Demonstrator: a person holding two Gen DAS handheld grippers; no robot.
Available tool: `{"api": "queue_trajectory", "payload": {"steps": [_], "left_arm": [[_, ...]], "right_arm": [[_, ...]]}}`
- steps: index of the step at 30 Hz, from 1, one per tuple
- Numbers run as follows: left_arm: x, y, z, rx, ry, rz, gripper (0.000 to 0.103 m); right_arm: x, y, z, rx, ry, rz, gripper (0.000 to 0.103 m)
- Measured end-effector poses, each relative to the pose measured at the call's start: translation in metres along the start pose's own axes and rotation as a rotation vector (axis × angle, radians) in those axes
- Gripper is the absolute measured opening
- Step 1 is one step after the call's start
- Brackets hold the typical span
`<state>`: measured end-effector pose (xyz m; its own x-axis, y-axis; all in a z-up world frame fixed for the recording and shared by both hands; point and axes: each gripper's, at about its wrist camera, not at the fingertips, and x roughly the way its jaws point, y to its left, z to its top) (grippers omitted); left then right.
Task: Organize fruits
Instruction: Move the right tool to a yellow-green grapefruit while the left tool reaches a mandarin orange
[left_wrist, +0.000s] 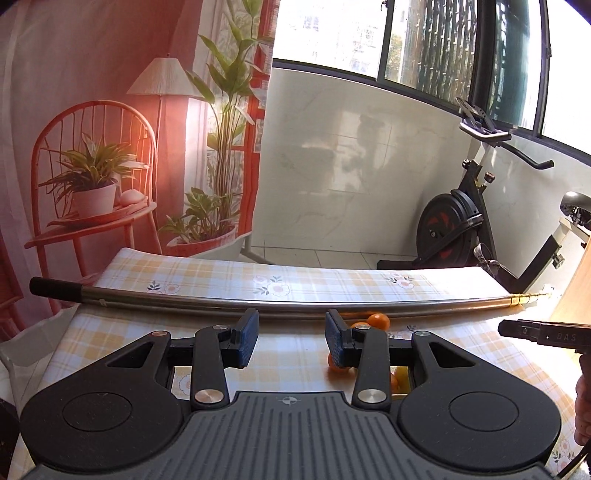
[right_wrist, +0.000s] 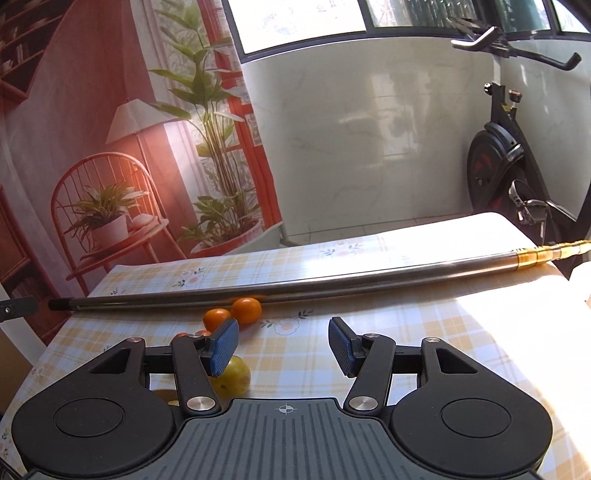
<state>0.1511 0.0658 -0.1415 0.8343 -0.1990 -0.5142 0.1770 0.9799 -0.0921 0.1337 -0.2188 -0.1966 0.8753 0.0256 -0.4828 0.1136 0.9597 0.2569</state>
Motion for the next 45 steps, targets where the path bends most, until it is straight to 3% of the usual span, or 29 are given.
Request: {"api": "queue_trajectory", "payload": {"steps": [11, 29, 45], "left_arm": [[0.031, -0.002, -0.013, 0.010, 0.106, -0.049, 0.041], [0.135, -0.039, -0.026, 0.232, 0.284, -0.185, 0.041], [0.175, -0.033, -0.033, 0.191, 0.359, -0.205, 0.041]], "right_arm": [[0.016, -0.007, -0.010, 0.006, 0.031, -0.008, 0.052], [0.048, -0.025, -0.006, 0.044, 0.072, -0.001, 0.052], [0.071, -0.027, -0.009, 0.050, 0.138, 0.025, 0.052]]}}
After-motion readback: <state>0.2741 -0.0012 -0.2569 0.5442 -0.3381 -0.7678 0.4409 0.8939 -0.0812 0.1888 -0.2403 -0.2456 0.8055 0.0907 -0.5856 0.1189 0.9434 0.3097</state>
